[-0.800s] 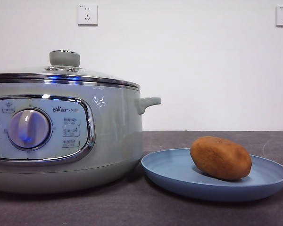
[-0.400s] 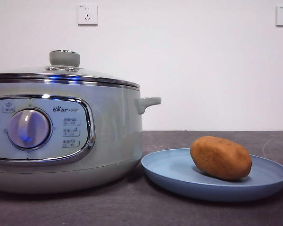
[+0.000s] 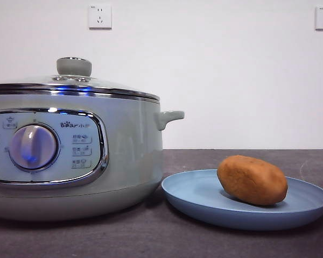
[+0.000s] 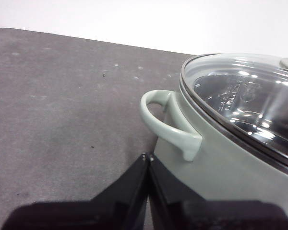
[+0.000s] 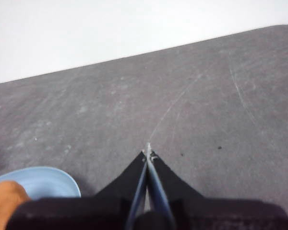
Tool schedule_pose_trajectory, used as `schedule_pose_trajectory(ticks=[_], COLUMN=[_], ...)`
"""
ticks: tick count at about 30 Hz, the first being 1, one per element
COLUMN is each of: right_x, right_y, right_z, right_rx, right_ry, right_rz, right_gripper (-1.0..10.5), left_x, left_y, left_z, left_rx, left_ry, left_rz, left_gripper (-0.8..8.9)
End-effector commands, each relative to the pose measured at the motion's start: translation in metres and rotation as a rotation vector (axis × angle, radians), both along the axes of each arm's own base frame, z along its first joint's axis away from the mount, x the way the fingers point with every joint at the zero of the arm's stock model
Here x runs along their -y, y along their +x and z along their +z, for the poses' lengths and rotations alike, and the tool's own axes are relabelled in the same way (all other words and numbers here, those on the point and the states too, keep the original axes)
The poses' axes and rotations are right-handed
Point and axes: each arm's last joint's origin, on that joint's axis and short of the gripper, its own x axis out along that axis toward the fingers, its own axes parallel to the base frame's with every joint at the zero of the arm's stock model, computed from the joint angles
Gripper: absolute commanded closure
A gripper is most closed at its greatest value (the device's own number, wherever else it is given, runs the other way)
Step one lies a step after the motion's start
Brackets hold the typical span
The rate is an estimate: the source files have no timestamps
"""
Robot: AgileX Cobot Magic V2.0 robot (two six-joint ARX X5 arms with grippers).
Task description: Take the potato out from the steamer,put the potato on the plate,close the lid
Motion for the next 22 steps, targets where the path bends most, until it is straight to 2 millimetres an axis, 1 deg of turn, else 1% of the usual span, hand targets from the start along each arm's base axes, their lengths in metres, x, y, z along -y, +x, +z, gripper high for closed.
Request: schedule_pose_trajectory(ticks=[1,22], right_x=[0.0001,0.0002], right_y=[-0.0027,-0.0045], right_z=[-0.0061,-0.0056], right_rx=[-0.034,-0.023], right_ry=[0.011,0.01], right_rz=[-0.002,-0.007], right_gripper=[9.5,9.5], left_x=[-0.0003,-0.0003], left_y=[0.0006,0.0006], left_z=[-0.0041,-0.0042], left_rx=[-0.008,-0.008], left_ry=[-0.002,-0.002], left_rz=[0.005,0.005], left_gripper=[8.17,8.17])
